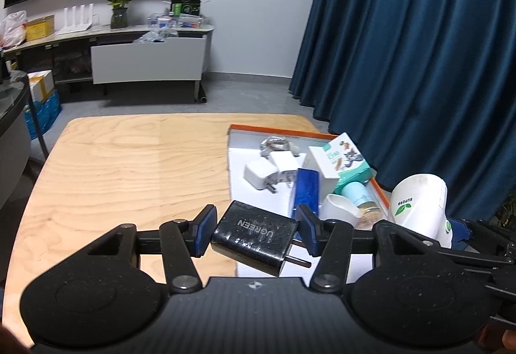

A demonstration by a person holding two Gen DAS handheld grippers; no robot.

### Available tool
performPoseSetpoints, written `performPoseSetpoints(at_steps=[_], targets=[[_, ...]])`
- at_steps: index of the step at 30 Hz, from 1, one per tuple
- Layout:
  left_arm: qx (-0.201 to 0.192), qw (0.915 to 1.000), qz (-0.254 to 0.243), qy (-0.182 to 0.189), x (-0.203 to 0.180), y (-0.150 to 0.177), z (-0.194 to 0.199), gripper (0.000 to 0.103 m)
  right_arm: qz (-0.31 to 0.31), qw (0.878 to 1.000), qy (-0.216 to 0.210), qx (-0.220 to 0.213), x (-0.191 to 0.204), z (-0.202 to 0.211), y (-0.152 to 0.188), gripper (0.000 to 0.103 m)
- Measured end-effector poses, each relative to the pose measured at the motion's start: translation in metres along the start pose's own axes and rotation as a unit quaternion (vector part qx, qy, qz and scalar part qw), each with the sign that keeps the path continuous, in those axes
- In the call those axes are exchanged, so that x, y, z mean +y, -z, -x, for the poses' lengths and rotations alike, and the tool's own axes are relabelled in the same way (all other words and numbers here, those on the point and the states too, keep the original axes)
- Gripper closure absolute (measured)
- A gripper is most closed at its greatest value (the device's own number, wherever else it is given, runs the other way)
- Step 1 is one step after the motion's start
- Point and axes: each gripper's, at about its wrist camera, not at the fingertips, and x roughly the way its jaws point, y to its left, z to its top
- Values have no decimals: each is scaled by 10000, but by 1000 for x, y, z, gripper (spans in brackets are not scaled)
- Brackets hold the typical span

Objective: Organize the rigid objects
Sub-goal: 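Lower the white heater into the box with the right tool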

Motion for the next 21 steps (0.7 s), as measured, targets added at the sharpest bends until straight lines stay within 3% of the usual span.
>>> performPoseSetpoints(at_steps=[21], targets=[[165, 9988, -298, 362, -32, 0, -19, 49, -291, 9988, 388, -79, -29, 5, -2, 23]])
